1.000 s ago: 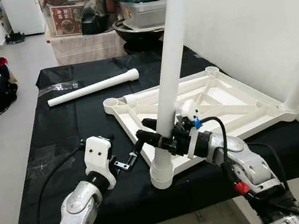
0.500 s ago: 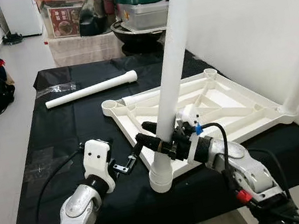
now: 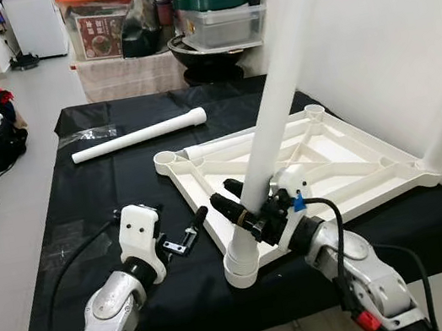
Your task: Building children table
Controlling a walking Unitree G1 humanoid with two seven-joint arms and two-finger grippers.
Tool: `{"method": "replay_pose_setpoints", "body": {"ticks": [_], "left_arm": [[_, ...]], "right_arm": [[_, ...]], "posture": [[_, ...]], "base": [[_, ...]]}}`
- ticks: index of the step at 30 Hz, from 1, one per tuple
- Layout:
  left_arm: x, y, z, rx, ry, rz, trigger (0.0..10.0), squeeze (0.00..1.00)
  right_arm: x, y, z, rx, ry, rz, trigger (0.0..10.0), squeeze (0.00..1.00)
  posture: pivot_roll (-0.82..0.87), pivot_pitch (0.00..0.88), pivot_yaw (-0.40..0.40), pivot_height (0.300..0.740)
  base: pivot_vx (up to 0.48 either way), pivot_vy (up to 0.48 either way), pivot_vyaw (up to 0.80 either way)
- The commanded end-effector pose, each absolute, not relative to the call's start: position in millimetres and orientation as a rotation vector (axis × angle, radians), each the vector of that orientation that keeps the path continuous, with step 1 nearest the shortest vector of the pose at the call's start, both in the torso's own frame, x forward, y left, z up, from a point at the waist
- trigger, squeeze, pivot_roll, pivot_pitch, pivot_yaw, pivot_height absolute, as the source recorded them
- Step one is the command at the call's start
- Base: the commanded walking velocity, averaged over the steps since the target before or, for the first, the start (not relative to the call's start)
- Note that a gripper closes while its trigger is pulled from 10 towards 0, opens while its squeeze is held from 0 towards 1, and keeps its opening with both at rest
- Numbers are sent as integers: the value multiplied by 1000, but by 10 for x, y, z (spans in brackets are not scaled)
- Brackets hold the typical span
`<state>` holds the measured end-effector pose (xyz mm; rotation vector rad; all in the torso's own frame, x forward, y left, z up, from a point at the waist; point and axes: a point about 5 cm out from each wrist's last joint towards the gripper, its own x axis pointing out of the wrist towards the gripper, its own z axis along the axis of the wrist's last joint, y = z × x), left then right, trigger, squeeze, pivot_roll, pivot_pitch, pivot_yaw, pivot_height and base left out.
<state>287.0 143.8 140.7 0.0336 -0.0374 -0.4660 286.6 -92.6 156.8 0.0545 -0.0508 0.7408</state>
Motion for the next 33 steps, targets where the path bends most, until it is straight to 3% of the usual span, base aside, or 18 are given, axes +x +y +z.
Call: {"method": "replay_pose_setpoints", "body": {"ticks": [1, 2, 4, 6, 9, 12, 20, 29, 33], "left_arm": [[2900, 1436, 1439, 35, -50, -468, 10000, 0], [2900, 1436, 1439, 35, -50, -468, 10000, 0], [2948, 1469, 1495, 41, -66, -454, 10000, 0], [2966, 1496, 1521, 49, -73, -448, 10000, 0], [2978, 1520, 1536, 55, -77, -444, 10000, 0], [3024, 1518, 1550, 49, -79, -443, 10000, 0], [3063, 1473, 1565, 43, -87, -443, 10000, 0], [3058, 1534, 1559, 39, -83, -427, 10000, 0], [3097, 1514, 1557, 40, -86, -428, 10000, 0]], "right_arm": [[2799, -1058, 1032, -37, 226, 623, 10000, 0], [2799, -1058, 1032, -37, 226, 623, 10000, 0], [2871, -1231, 1006, -118, 279, 387, 10000, 0], [2888, -1304, 1034, -121, 284, 277, 10000, 0], [2887, -1345, 1068, -125, 278, 202, 10000, 0], [2935, -1505, 1198, -2, 281, -13, 10000, 0], [2954, -1689, 1206, 133, 315, -274, 10000, 0], [2983, -1553, 1304, 146, 281, -210, 10000, 0], [3059, -1495, 1557, 197, 144, -85, 10000, 0]], "posture": [[69, 0, -95, 740], [69, 0, -95, 740], [74, 0, -97, 740], [76, 0, -97, 740], [75, 0, -94, 740], [55, 0, -80, 740], [63, 0, -77, 740], [64, 0, -75, 740], [55, 0, -71, 740]], "base": [[0, 0, 0], [0, 0, 0], [0, 0, 0], [0, 0, 0], [0, 0, 0], [0, 0, 0], [0, 0, 0], [0, 0, 0], [0, 0, 0]]}}
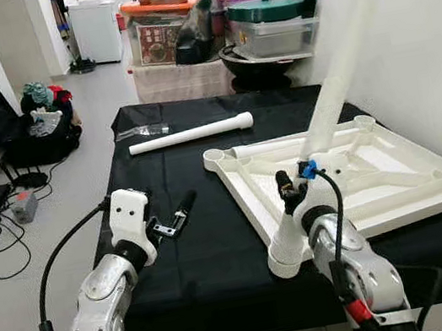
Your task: Building children table
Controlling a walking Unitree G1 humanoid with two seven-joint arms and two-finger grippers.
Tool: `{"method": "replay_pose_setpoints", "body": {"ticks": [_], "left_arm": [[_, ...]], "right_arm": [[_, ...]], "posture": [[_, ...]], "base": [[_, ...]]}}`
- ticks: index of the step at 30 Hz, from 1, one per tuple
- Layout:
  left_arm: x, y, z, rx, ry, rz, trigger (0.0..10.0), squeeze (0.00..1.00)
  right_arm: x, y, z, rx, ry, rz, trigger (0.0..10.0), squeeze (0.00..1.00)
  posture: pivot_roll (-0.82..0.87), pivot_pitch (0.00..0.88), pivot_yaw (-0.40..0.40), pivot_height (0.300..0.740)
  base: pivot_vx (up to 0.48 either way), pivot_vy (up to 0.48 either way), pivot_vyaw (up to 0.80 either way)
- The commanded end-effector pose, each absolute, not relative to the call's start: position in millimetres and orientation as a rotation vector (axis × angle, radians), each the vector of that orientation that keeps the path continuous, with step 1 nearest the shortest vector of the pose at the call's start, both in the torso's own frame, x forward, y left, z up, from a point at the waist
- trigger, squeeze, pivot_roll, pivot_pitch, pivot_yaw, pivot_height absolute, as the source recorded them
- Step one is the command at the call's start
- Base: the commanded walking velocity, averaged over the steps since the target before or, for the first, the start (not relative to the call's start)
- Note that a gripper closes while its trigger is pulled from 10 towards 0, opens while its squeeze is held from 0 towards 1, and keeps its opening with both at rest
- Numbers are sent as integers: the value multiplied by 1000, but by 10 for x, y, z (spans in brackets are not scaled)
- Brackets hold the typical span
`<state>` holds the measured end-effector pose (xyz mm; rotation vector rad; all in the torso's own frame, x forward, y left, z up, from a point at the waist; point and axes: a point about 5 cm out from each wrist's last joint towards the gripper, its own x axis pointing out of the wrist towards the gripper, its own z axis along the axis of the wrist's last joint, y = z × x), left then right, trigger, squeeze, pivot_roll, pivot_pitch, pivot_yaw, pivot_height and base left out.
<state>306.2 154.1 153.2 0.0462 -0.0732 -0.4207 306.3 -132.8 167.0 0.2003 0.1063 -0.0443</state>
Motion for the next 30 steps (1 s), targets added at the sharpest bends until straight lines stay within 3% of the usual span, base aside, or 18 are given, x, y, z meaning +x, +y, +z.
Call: {"method": "replay_pose_setpoints", "body": {"ticks": [1, 7, 13, 17, 20, 26, 30], "left_arm": [[3097, 1514, 1557, 40, -86, -428, 10000, 0], [3118, 1452, 1580, 31, -99, -438, 10000, 0], [3137, 1483, 1599, 13, -107, -423, 10000, 0], [3159, 1458, 1637, 17, -124, -481, 10000, 0], [3114, 1387, 1776, 21, -178, -654, 10000, 0], [3048, 1374, 1898, 50, -196, -792, 10000, 0], [3078, 1370, 1933, 139, -183, -883, 10000, 0]], "right_arm": [[3059, -1495, 1557, 197, 144, -85, 10000, 0], [3111, -1398, 1995, 276, -62, 209, 10000, 0], [3161, -1431, 2084, 246, -100, 256, 10000, 0], [3287, -1512, 2388, 243, -198, 260, 10000, 0], [3404, -1550, 2874, 201, -331, 328, 10000, 0], [3386, -1377, 3116, 231, -379, 459, 10000, 0], [3336, -1008, 3010, 232, -337, 601, 10000, 0]], "posture": [[55, 0, -71, 740], [59, 0, -78, 740], [59, 0, -80, 740], [53, 0, -75, 740], [59, 0, -75, 740], [71, 0, -82, 740], [66, 0, -65, 740]], "base": [[0, 0, 0], [0, 0, 0], [0, 0, 0], [0, 0, 0], [0, 0, 0], [0, 0, 0], [0, 0, 0]]}}
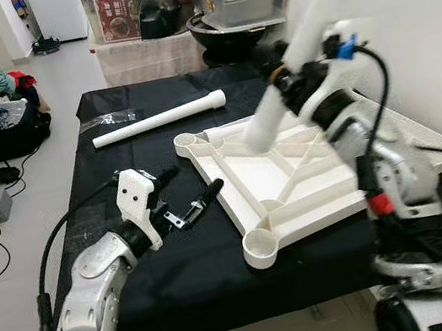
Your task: Building children table
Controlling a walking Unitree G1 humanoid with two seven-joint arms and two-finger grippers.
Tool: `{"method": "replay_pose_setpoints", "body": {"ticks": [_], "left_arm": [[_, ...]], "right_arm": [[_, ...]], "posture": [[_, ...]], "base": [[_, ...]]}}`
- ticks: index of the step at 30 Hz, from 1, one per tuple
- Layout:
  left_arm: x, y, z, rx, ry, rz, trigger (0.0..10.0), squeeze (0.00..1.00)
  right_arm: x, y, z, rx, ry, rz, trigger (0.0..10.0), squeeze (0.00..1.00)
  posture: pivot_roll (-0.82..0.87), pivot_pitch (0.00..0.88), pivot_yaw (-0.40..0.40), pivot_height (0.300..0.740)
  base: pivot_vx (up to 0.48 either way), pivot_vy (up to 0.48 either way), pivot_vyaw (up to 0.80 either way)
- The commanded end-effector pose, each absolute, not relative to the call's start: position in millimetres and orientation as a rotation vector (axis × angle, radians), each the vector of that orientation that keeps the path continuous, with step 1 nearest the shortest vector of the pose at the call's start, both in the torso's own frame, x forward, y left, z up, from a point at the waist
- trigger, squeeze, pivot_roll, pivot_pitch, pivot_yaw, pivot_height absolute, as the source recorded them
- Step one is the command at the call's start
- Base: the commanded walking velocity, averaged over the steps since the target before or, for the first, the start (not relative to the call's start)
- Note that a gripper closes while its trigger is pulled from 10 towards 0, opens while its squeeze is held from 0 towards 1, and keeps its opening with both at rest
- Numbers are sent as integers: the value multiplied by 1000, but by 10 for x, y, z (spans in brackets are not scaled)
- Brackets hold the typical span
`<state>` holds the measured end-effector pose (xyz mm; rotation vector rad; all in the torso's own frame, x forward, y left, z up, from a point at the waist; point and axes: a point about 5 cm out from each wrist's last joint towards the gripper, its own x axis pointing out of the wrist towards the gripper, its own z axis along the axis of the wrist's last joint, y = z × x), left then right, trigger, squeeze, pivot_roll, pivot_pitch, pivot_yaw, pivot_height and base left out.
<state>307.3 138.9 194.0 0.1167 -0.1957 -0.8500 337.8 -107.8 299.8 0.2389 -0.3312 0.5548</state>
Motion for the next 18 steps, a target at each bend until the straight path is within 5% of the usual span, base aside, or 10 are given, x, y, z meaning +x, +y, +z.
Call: {"method": "replay_pose_setpoints", "body": {"ticks": [1, 18], "left_arm": [[3095, 1374, 1941, 152, -182, -891, 10000, 0], [3191, 1479, 1860, 256, -117, -899, 10000, 0]], "right_arm": [[3306, -936, 2989, 222, -332, 633, 10000, 0], [3145, -631, 2865, 230, -269, 778, 10000, 0]], "posture": [[65, 0, -63, 740], [53, 0, -40, 740]], "base": [[0, 0, 0], [0, 0, 0]]}}
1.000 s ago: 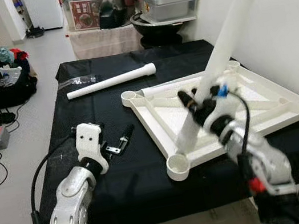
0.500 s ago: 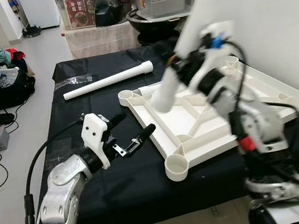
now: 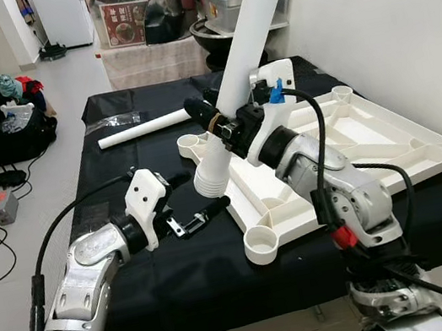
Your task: Building children table
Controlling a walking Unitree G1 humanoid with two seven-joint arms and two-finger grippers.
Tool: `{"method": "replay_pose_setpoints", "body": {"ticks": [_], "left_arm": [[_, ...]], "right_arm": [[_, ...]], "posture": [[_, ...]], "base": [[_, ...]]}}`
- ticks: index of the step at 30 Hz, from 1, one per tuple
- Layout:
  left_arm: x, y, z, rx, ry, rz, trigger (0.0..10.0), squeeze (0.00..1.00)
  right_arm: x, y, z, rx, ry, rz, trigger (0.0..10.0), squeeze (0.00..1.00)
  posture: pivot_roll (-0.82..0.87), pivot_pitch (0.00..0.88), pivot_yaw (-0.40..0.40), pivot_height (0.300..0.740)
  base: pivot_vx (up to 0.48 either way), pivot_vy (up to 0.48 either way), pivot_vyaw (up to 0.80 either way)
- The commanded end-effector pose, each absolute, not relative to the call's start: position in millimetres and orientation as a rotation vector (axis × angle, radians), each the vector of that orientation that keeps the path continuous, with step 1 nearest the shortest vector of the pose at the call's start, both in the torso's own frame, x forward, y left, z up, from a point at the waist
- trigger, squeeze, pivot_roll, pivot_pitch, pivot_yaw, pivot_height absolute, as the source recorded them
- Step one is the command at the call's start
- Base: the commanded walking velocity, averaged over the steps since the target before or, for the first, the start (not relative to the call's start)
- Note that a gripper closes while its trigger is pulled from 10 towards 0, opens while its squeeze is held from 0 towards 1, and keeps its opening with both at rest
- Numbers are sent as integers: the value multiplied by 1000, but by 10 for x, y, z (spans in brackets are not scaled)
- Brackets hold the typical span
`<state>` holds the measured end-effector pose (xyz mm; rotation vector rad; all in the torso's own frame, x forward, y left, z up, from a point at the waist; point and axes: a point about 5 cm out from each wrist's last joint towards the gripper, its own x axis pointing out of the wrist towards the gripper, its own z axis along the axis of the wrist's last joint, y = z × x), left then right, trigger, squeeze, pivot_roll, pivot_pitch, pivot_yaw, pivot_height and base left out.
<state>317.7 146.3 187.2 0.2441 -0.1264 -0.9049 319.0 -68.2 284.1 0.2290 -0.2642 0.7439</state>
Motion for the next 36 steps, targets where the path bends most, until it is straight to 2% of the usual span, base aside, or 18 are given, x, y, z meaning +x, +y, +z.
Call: {"method": "replay_pose_setpoints", "body": {"ticks": [1, 6, 16, 27, 32, 33, 34, 35, 36], "left_arm": [[3194, 1476, 1859, 259, -117, -902, 10000, 0], [3245, 1435, 1869, 264, -131, -906, 10000, 0], [3242, 1337, 1883, 244, -145, -942, 10000, 0], [3172, 1087, 1817, 194, -154, -1019, 10000, 0], [3159, 1092, 1797, 188, -151, -1016, 10000, 0], [3178, 1115, 1783, 186, -145, -1006, 4118, 0], [3178, 1115, 1783, 186, -145, -1006, 4118, 0], [3183, 1122, 1780, 186, -144, -1007, 0, 0], [3182, 1130, 1780, 184, -148, -1010, 0, 0]], "right_arm": [[3133, -620, 2866, 229, -270, 785, 10000, 0], [2979, -506, 2801, 215, -247, 879, 10000, 0], [2890, -386, 2710, 255, -197, 919, 10000, 0], [2902, -344, 2659, 248, -183, 910, 10000, 0], [2889, -369, 2644, 239, -178, 906, 10000, 0], [2902, -385, 2637, 232, -175, 898, 10000, 0], [2902, -385, 2637, 232, -175, 898, 10000, 0], [2907, -388, 2639, 230, -175, 895, 10000, 0], [2909, -388, 2646, 230, -177, 894, 10000, 0]], "posture": [[53, 0, -40, 740], [48, 0, -34, 740], [47, 0, -34, 740], [39, 0, -33, 740], [33, 0, -31, 740], [32, 0, -33, 740], [32, 0, -33, 740], [32, 0, -33, 740], [32, 0, -33, 740]], "base": [[0, 0, 0], [0, 0, 0], [0, 0, 0], [0, 0, 0], [0, 0, 0], [0, 0, 0], [0, 0, 0], [0, 0, 0], [0, 0, 0]]}}
